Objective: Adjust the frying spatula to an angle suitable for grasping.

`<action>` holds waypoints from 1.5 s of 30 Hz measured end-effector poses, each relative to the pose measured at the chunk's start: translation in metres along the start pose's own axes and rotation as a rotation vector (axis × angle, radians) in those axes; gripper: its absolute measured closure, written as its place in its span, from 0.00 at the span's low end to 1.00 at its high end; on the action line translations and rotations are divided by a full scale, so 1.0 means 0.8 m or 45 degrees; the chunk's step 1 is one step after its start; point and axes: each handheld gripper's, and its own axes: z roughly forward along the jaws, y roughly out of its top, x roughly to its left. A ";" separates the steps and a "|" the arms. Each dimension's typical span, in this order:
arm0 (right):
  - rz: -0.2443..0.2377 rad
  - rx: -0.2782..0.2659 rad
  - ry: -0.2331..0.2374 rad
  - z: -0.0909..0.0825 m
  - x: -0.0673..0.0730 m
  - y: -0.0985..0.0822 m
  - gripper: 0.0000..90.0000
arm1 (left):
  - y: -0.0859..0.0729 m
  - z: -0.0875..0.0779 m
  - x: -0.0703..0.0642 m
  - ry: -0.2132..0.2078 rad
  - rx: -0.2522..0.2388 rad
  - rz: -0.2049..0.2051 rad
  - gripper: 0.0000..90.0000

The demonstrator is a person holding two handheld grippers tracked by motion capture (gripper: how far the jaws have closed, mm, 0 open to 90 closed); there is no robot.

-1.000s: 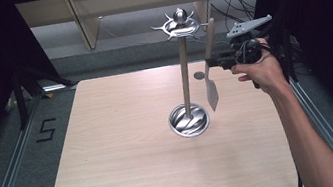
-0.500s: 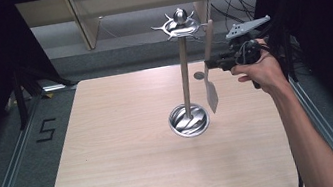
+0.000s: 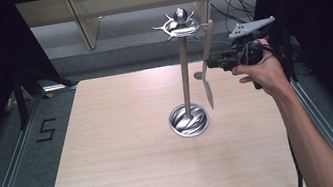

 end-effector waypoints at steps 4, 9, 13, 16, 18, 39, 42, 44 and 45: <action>-0.021 -0.003 -0.020 -0.003 -0.001 0.001 0.74 | 0.000 0.000 0.000 0.000 0.000 -0.001 0.20; 0.013 0.014 -0.054 -0.009 0.006 -0.001 0.64 | 0.000 0.000 0.000 0.003 0.000 0.002 0.20; 0.000 0.028 -0.101 -0.012 0.013 -0.005 0.57 | 0.000 0.000 0.000 -0.006 0.000 -0.002 0.20; -0.009 0.019 -0.106 -0.017 0.015 -0.008 0.55 | 0.000 0.000 0.000 -0.006 0.000 -0.002 0.20; 0.017 -0.001 -0.116 -0.019 0.018 -0.010 0.53 | 0.000 0.000 0.000 -0.006 0.000 -0.004 0.20; -0.028 -0.012 -0.181 -0.038 0.047 -0.051 0.44 | 0.000 0.000 0.000 0.022 0.000 0.005 0.20; -0.023 -0.027 -0.204 -0.042 0.052 -0.061 0.44 | 0.000 -0.001 0.000 0.016 -0.008 -0.005 0.20; 0.009 -0.055 -0.190 -0.043 0.056 -0.070 0.44 | 0.000 -0.001 0.000 0.016 -0.006 -0.004 0.20; 0.022 -0.051 -0.183 -0.044 0.058 -0.074 0.44 | 0.000 -0.001 0.000 0.016 -0.005 -0.003 0.20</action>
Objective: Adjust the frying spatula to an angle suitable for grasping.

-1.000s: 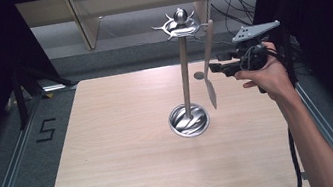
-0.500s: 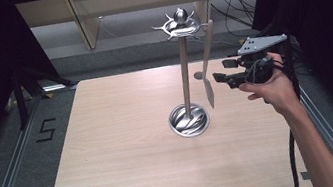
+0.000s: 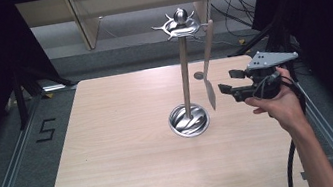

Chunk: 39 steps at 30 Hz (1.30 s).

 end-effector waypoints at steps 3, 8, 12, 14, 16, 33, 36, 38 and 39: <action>0.019 -0.008 0.005 0.000 0.002 -0.012 0.43 | 0.000 0.000 0.000 0.000 -0.001 -0.001 0.20; 0.036 -0.012 0.001 -0.003 0.003 -0.025 0.42 | 0.000 0.001 0.001 -0.015 0.003 -0.001 0.20; 0.043 -0.002 0.004 -0.005 0.008 -0.033 0.42 | 0.000 0.000 0.001 0.004 0.005 0.004 0.20; 0.042 0.001 -0.002 -0.006 0.011 -0.036 0.42 | 0.000 0.000 0.001 0.003 0.006 0.002 0.20; 0.022 -0.007 -0.007 -0.005 0.013 -0.040 0.42 | 0.000 0.000 0.001 0.003 0.006 0.001 0.20; 0.055 0.044 0.016 0.009 0.028 -0.083 0.39 | 0.000 -0.001 0.001 0.004 -0.010 -0.005 0.20; 0.058 0.055 0.025 0.010 0.031 -0.087 0.39 | 0.000 -0.001 0.001 0.003 -0.008 -0.006 0.20; 0.047 0.058 0.026 0.011 0.033 -0.090 0.39 | 0.001 -0.001 0.001 0.006 -0.010 -0.006 0.20; 0.058 0.064 0.030 0.011 0.036 -0.092 0.39 | 0.001 0.000 -0.001 -0.006 -0.029 -0.028 0.20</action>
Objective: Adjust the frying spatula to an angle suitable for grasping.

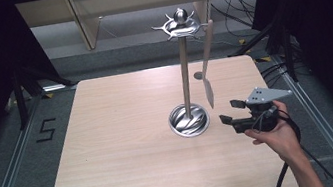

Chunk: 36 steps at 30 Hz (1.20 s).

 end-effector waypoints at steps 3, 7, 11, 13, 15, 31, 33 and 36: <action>-0.011 0.015 -0.002 0.000 0.001 -0.004 0.39 | 0.000 0.000 0.001 0.007 0.020 0.019 0.20; -0.002 0.012 -0.002 0.001 0.001 -0.010 0.38 | 0.001 -0.001 0.002 0.014 0.018 0.020 0.20; 0.009 0.025 -0.001 0.000 0.005 -0.014 0.37 | 0.001 0.001 0.002 -0.011 0.016 0.015 0.20; -0.001 0.036 0.012 0.000 0.007 -0.019 0.35 | 0.002 0.000 0.002 0.005 0.019 0.020 0.20; -0.012 0.040 0.005 0.000 0.007 -0.022 0.35 | 0.001 0.001 0.002 0.001 0.019 0.010 0.20; 0.026 0.140 0.056 0.018 0.025 -0.059 0.32 | 0.002 0.000 0.003 0.015 0.018 0.013 0.20; -0.001 0.130 0.048 0.020 0.024 -0.064 0.32 | 0.002 0.001 0.002 0.008 0.013 0.012 0.20; 0.013 0.153 0.056 0.019 0.025 -0.068 0.32 | 0.002 -0.001 0.001 -0.005 0.002 0.003 0.20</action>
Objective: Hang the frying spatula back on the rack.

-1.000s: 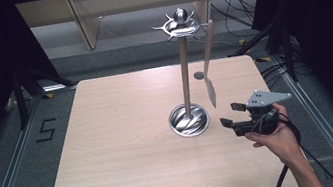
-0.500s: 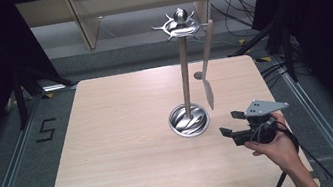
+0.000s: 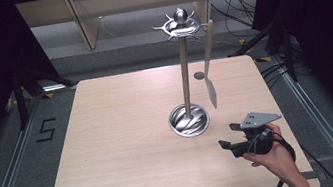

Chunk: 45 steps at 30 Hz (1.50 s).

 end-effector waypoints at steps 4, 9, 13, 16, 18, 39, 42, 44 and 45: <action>-0.003 0.006 0.010 0.002 -0.001 -0.004 0.32 | 0.000 -0.001 0.001 0.015 0.010 0.014 0.20; -0.008 0.012 0.011 0.003 0.000 -0.007 0.32 | 0.000 0.000 0.000 0.007 0.005 0.003 0.20; 0.008 0.017 0.020 0.002 0.000 -0.010 0.31 | -0.001 0.000 0.001 0.018 0.024 0.018 0.20; -0.003 0.012 0.019 0.001 0.002 -0.014 0.31 | -0.001 0.000 0.001 0.020 0.015 0.009 0.20; 0.019 0.027 0.009 -0.002 0.004 -0.017 0.30 | -0.002 0.000 0.001 0.019 0.017 0.010 0.20; 0.001 0.040 0.023 0.006 0.020 -0.043 0.28 | -0.004 -0.002 0.001 0.029 0.012 0.006 0.20; 0.007 0.054 0.036 0.008 0.024 -0.046 0.28 | -0.004 -0.001 0.001 0.011 0.008 0.001 0.20; -0.003 0.053 0.029 0.009 0.025 -0.047 0.27 | -0.004 -0.001 0.001 0.011 0.007 0.001 0.20; -0.003 0.053 0.029 0.009 0.025 -0.047 0.27 | -0.004 -0.001 0.001 0.011 0.007 0.001 0.20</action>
